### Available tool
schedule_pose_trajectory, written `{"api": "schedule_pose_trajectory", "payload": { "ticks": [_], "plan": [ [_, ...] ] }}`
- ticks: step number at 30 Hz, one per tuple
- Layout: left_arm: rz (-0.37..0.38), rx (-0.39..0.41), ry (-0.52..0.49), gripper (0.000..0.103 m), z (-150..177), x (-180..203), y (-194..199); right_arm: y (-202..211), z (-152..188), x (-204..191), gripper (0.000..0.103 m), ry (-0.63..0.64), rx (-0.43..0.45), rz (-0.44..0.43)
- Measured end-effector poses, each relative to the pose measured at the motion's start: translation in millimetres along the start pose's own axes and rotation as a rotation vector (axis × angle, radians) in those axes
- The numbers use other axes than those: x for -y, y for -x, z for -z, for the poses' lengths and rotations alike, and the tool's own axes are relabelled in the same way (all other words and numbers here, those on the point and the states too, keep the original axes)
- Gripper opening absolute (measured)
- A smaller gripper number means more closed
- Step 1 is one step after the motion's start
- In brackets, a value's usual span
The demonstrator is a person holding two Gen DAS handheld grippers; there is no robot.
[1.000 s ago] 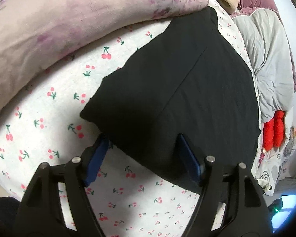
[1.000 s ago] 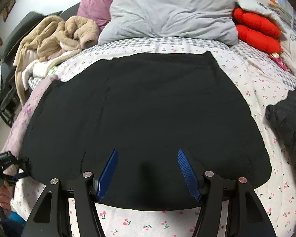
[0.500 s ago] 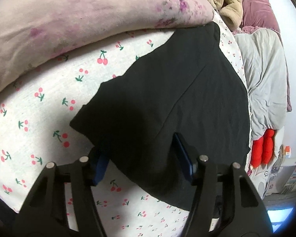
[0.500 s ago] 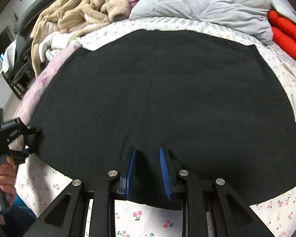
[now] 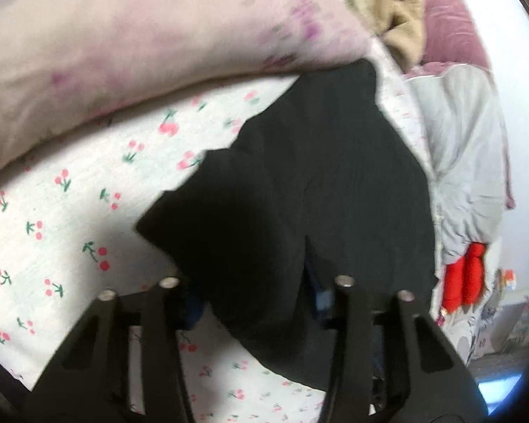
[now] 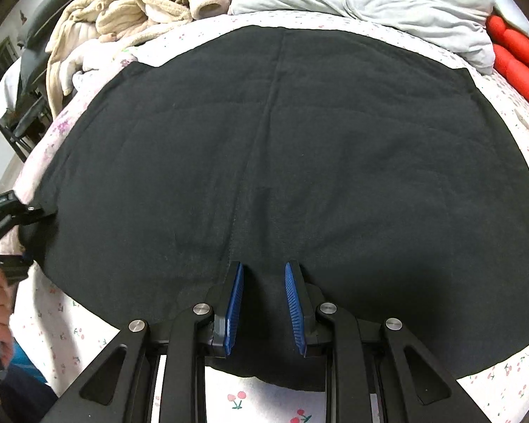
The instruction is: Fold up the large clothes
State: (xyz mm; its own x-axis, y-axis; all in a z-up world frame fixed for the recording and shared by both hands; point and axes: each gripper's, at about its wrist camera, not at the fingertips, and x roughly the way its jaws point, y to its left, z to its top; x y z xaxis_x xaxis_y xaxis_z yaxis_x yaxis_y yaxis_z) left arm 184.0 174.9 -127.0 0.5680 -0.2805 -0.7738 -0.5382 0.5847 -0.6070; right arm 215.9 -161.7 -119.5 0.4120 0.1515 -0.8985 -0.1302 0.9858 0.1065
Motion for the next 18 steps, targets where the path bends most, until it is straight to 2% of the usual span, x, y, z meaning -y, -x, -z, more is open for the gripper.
{"api": "schedule_pose_trajectory", "payload": {
  "ticks": [3,5,7,12,14,18],
  "plan": [
    [0.064,0.04,-0.065,0.042,1.2,13.5,9.7,-1.3,-1.6,1.4,0.025,-0.017,-0.009,-0.012],
    [0.068,0.026,-0.069,0.043,-2.2,14.2,4.6,-1.5,-2.3,1.8,0.025,-0.02,-0.011,-0.014],
    [0.086,-0.013,-0.03,0.047,-8.6,8.7,-6.1,-1.5,-2.5,0.7,0.025,-0.015,-0.011,-0.01],
    [0.103,-0.048,0.045,0.046,-16.8,1.3,-18.6,-1.0,-3.2,3.1,0.025,-0.016,-0.011,-0.014],
    [0.11,-0.022,0.015,0.04,-12.9,8.2,-12.2,-1.2,-2.9,3.5,0.025,-0.014,-0.011,-0.014],
    [0.124,0.058,-0.117,0.034,-3.8,36.2,6.5,-1.4,-3.3,2.8,0.024,-0.008,-0.012,-0.012]
  ]
}}
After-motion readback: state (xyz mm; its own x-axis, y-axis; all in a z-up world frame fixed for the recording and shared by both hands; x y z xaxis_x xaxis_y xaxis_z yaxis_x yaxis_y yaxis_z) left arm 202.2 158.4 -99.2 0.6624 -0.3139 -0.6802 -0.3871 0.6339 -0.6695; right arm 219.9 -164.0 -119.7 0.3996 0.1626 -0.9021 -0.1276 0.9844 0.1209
